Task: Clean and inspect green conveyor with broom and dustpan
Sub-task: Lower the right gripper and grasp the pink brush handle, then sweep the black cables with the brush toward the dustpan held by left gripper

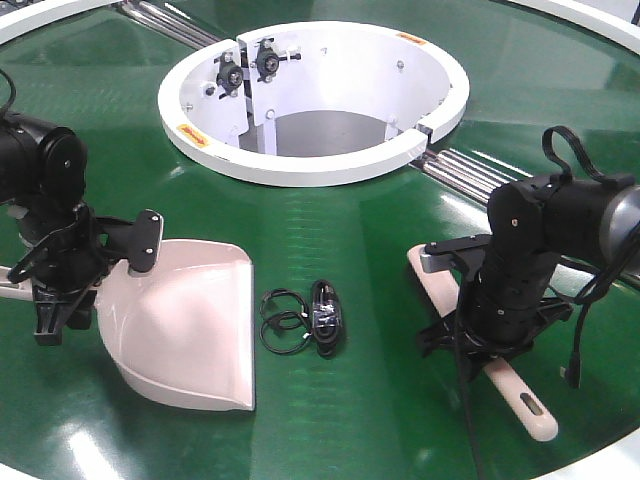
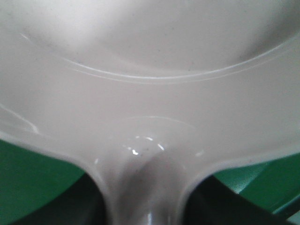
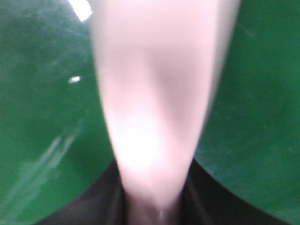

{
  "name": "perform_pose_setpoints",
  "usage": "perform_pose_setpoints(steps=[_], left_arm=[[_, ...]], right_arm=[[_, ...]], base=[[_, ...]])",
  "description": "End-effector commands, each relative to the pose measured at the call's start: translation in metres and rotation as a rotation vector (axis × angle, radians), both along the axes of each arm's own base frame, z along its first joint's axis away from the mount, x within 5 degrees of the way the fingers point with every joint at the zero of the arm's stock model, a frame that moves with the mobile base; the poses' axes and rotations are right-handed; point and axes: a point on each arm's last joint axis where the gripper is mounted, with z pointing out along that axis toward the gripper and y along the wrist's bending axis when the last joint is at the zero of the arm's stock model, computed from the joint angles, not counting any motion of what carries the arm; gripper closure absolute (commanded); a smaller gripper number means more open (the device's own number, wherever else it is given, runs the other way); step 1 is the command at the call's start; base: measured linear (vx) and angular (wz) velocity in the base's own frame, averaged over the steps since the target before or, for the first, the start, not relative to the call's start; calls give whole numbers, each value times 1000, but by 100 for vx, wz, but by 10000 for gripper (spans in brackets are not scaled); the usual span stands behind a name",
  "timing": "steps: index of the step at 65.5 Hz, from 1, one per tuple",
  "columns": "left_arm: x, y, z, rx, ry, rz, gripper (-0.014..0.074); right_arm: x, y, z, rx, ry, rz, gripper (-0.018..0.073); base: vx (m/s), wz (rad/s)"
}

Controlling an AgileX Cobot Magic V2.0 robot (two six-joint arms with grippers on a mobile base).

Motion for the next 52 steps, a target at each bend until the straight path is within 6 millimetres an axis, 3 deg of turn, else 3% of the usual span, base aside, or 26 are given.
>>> perform_pose_setpoints(steps=[1,13,31,52], left_arm=[[-2,-2,23,-14,-61,1,603],[-2,-2,23,-14,-62,1,603],[-2,-2,23,-14,-62,1,603],[-2,-2,23,-14,-61,1,603]], right_arm=[[4,3,25,25,-85,-15,575],[2,14,42,48,-126,-16,568],[-10,66,68,100,-164,16,568],[-7,82,52,82,-5,-29,565]], base=[[0,0],[0,0],[0,0],[0,0]])
